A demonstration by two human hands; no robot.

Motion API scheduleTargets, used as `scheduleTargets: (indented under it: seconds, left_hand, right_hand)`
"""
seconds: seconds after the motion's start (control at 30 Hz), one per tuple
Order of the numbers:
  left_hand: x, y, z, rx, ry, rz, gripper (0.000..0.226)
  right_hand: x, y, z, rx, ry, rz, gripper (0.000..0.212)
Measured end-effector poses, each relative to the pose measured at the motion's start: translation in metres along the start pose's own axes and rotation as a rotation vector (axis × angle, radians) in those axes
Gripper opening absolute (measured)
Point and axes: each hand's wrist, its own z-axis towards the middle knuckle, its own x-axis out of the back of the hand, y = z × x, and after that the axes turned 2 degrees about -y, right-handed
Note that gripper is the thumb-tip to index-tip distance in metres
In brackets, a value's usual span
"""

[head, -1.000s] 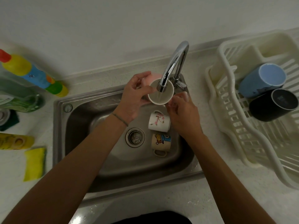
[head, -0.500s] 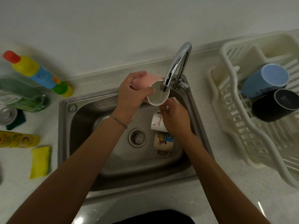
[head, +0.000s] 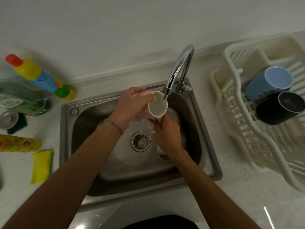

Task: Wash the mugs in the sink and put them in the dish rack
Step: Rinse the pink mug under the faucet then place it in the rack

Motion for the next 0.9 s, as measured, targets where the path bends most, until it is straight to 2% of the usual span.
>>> scheduleTargets:
  seconds: [0.17, 0.27, 0.37, 0.43, 0.57, 0.7, 0.77, 0.9]
  left_hand:
    - [-0.003, -0.02, -0.003, 0.064, -0.095, 0.06, 0.04]
    - [-0.005, -0.038, -0.001, -0.011, -0.155, 0.234, 0.035]
    - [-0.004, -0.05, -0.004, 0.039, -0.224, 0.281, 0.037]
    - [-0.001, -0.056, -0.013, 0.06, -0.223, 0.301, 0.038]
    - [0.011, -0.076, -0.024, -0.097, -0.182, 0.533, 0.032]
    - [0.023, -0.087, -0.034, -0.223, -0.049, 0.635, 0.032]
    - [0.027, -0.09, -0.038, -0.259, -0.013, 0.615, 0.027]
    - [0.031, -0.09, -0.04, -0.24, -0.05, 0.465, 0.03]
  right_hand:
    - [-0.002, 0.005, -0.019, -0.007, 0.026, -0.036, 0.022]
    - [0.004, 0.009, -0.025, -0.13, -0.04, 0.037, 0.012]
    - [0.012, 0.013, -0.027, -0.26, -0.151, 0.124, 0.02]
    - [0.017, 0.015, -0.027, -0.347, -0.251, 0.202, 0.024]
    - [0.026, 0.021, -0.033, -0.542, -0.407, 0.46, 0.022]
    - [0.025, 0.021, -0.043, -0.627, -0.549, 0.597, 0.026]
    - [0.022, 0.019, -0.046, -0.661, -0.606, 0.647, 0.025]
    - [0.021, 0.013, -0.049, -0.704, -0.675, 0.816, 0.02]
